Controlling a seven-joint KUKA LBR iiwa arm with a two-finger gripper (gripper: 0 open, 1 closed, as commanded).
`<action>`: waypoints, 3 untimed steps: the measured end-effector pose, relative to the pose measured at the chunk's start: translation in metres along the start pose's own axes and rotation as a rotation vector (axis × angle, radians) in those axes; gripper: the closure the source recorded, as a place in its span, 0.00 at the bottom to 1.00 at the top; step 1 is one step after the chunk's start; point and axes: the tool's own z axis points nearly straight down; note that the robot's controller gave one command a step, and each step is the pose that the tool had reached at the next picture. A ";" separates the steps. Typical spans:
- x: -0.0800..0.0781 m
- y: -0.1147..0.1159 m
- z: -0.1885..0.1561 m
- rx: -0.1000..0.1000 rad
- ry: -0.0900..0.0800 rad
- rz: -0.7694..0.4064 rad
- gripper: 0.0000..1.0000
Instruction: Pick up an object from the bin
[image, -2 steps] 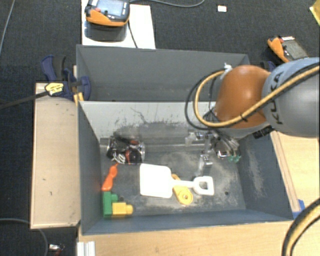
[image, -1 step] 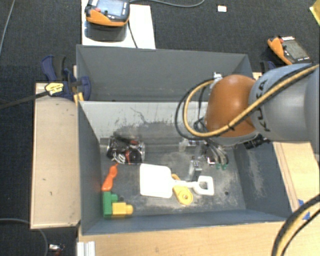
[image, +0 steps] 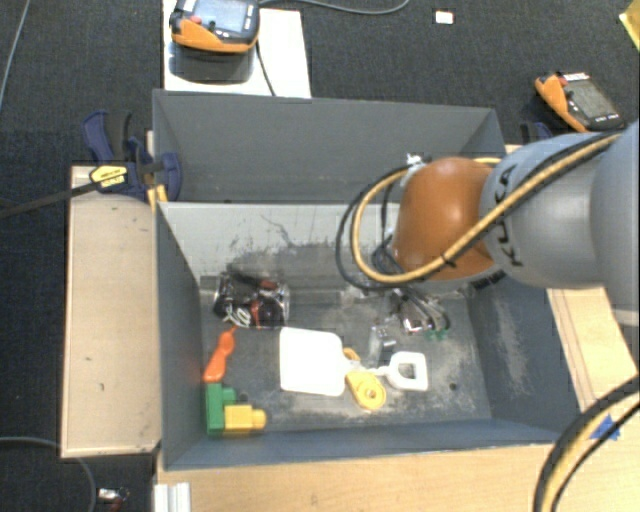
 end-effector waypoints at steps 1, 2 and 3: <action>-0.030 -0.016 -0.037 0.000 -0.002 -0.110 1.00; -0.030 -0.016 -0.037 0.000 -0.002 -0.110 1.00; 0.007 0.028 -0.005 -0.001 -0.005 -0.051 1.00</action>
Offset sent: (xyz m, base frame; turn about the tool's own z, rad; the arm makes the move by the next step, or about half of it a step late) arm 0.0000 0.0000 0.0000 0.0000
